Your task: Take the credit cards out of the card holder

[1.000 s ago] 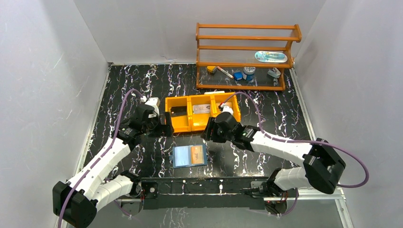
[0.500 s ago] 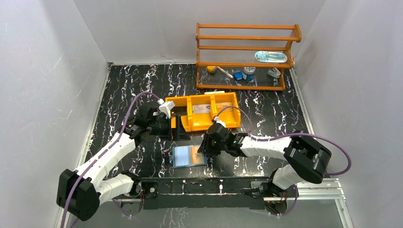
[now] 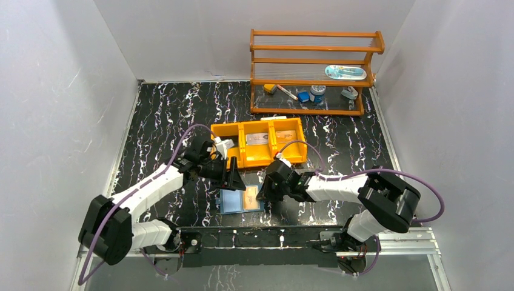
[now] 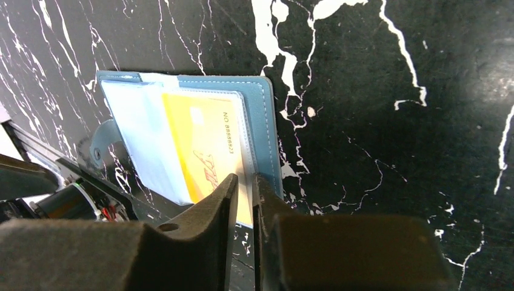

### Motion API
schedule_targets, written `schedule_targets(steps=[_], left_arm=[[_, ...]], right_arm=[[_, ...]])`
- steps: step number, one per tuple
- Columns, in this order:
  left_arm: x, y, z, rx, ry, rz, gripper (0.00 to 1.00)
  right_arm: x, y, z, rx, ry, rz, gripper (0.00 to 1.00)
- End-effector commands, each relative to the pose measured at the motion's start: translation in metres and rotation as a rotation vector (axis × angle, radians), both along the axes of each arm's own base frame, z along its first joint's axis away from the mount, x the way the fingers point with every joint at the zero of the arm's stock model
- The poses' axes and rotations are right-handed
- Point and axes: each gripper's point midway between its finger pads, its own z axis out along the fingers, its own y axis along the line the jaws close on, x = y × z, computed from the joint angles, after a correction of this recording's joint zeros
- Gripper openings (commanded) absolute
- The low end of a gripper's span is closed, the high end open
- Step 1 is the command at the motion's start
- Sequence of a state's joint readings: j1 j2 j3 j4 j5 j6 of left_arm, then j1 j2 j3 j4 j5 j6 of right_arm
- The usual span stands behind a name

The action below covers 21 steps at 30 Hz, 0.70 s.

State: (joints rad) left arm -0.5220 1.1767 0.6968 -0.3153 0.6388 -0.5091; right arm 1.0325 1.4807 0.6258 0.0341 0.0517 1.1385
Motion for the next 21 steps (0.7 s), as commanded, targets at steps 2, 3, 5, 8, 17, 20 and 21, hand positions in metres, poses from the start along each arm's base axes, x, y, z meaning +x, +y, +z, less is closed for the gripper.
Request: schedule_targets(steps=[2, 3, 5, 8, 17, 20, 21], left_arm=[[-0.007, -0.015, -0.003, 0.005, 0.04, -0.051, 0.57], [-0.006, -0.015, -0.007, 0.02, 0.048, -0.041, 0.56], [-0.005, -0.012, -0.02, 0.061, 0.085, -0.01, 0.54], [-0.008, -0.008, -0.037, 0.107, 0.135, 0.028, 0.52], [-0.006, -0.018, -0.05, 0.078, 0.155, 0.029, 0.45], [-0.007, -0.018, -0.062, 0.095, 0.188, 0.036, 0.43], [-0.009, -0.016, -0.067, 0.11, 0.207, 0.042, 0.41]], right_arm=[[0.0, -0.017, -0.013, -0.061, 0.013, -0.063, 0.22], [0.001, -0.018, -0.014, -0.065, 0.012, -0.065, 0.23], [0.001, -0.018, -0.016, -0.071, 0.013, -0.067, 0.23], [0.0, -0.017, -0.016, -0.07, 0.018, -0.062, 0.22], [-0.002, -0.018, -0.021, -0.055, 0.034, -0.077, 0.22], [-0.003, -0.016, -0.023, -0.058, 0.044, -0.07, 0.22], [-0.004, -0.016, -0.023, -0.056, 0.045, -0.071, 0.22]])
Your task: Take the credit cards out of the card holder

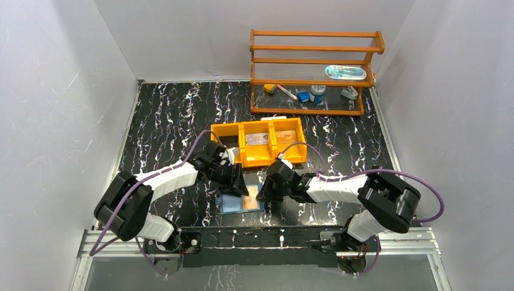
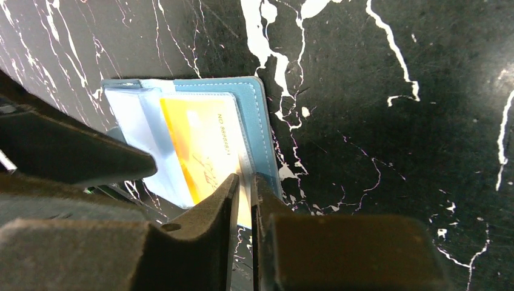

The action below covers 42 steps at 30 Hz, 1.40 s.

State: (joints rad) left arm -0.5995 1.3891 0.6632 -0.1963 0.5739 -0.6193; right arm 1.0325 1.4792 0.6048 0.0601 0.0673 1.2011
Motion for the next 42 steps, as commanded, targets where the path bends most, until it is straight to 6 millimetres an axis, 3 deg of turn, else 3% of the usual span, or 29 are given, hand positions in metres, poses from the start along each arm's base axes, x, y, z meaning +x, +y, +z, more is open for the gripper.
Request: schedule_targets(steps=[1, 6, 13, 19, 27, 34, 42], left_arm=[[-0.006, 0.001, -0.018, 0.026, 0.066, 0.02, 0.39], [-0.017, 0.019, -0.044, 0.109, 0.092, 0.049, 0.38], [-0.02, 0.022, -0.049, 0.113, 0.086, 0.064, 0.32], [-0.018, 0.018, -0.049, 0.082, 0.085, 0.081, 0.23], [-0.012, 0.004, -0.035, 0.0, 0.066, 0.063, 0.18], [-0.011, 0.008, -0.041, 0.027, 0.069, 0.089, 0.02], [-0.009, 0.014, -0.037, 0.069, 0.036, 0.069, 0.0]], right_arm=[[-0.005, -0.015, -0.021, -0.071, 0.026, -0.011, 0.22], [-0.006, -0.014, -0.023, -0.061, 0.033, -0.015, 0.21], [-0.008, -0.012, -0.025, -0.061, 0.051, -0.007, 0.21], [-0.008, -0.008, -0.017, -0.023, 0.039, 0.005, 0.21], [-0.009, 0.002, -0.016, 0.012, 0.048, 0.037, 0.22], [-0.008, 0.001, -0.015, 0.011, 0.044, 0.027, 0.22], [0.002, 0.003, 0.011, 0.015, -0.029, 0.039, 0.28]])
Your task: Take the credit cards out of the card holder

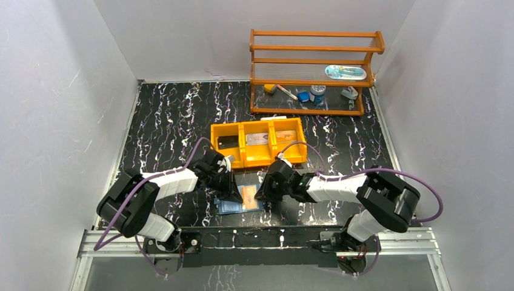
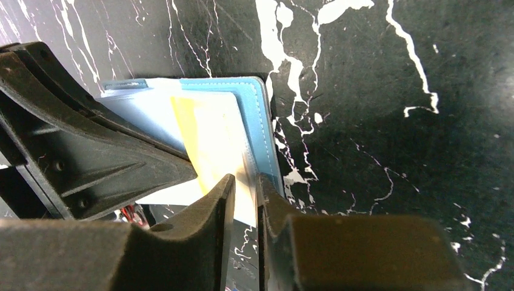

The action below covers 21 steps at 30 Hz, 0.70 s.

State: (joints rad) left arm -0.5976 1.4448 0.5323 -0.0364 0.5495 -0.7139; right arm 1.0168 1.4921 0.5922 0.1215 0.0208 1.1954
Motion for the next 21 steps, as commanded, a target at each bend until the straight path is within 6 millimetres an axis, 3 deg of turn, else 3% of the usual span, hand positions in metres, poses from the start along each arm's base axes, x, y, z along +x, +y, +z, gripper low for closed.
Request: schedule_targets(steps=[1, 6, 11, 13, 16, 18, 21], left_arm=[[0.002, 0.006, 0.003, 0.044, -0.041, -0.019, 0.0], [0.003, 0.008, 0.004, 0.056, -0.053, -0.021, 0.0], [0.005, 0.007, 0.007, 0.049, -0.061, -0.01, 0.02], [0.007, 0.005, 0.01, 0.034, -0.069, -0.004, 0.18], [0.008, 0.001, 0.01, 0.011, -0.064, -0.002, 0.31], [0.003, 0.003, 0.002, 0.019, -0.036, 0.013, 0.33], [0.0, 0.0, -0.006, -0.019, -0.011, 0.052, 0.32]], right_arm=[[0.003, -0.003, 0.013, -0.033, -0.051, 0.022, 0.28], [0.008, 0.003, 0.03, -0.008, -0.094, 0.041, 0.28], [0.007, 0.023, 0.035, 0.057, -0.095, 0.103, 0.26], [0.004, 0.016, 0.017, 0.005, -0.055, 0.083, 0.26], [-0.008, 0.012, -0.002, 0.011, 0.017, 0.083, 0.19], [-0.009, 0.004, -0.01, -0.021, 0.041, 0.049, 0.12], [-0.014, -0.004, -0.017, -0.046, 0.067, 0.032, 0.1]])
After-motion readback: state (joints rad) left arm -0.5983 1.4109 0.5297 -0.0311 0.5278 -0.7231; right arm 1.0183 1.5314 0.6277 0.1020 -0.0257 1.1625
